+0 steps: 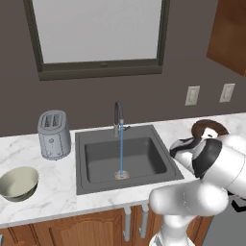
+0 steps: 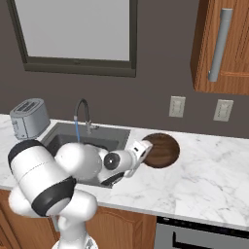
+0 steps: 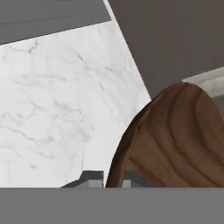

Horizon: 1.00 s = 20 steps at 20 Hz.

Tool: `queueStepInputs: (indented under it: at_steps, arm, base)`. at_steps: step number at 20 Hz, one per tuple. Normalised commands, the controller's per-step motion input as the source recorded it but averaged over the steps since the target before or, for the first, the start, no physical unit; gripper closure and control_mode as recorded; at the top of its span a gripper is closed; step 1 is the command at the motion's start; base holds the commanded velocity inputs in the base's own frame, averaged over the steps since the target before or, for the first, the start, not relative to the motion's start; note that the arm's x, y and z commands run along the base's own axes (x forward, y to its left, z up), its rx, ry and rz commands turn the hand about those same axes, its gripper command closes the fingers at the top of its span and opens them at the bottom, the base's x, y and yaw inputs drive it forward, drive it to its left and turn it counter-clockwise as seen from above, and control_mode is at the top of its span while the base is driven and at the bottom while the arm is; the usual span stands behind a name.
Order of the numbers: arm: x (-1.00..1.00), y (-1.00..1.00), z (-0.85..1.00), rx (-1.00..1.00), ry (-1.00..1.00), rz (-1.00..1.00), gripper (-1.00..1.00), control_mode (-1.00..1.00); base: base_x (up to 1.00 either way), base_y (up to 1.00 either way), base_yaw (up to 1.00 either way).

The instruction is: Rinse each bowl for a few seconds and place them down in the sink or on the counter.

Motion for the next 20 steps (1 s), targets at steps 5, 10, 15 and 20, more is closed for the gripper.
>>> queueStepInputs:
  at_steps: [5,10,15,20]
  arm:
    - [0.0,0.32,0.73,-0.17,0.02,0.21,1.0,-1.0]
    - [0.0,0.25,0.71,-0.13,0.09,0.21,1.0,-1.0]
    - [0.0,0.11,0.73,-0.03,0.21,0.2,1.0,-1.0]
    - [0.0,0.01,0.7,0.0,0.26,0.19,1.0,-1.0]
  base:
    - [0.0,0.0,0.0]
    - [0.0,0.0,0.0]
    - [0.0,0.0,0.0]
    - [0.0,0.0,0.0]
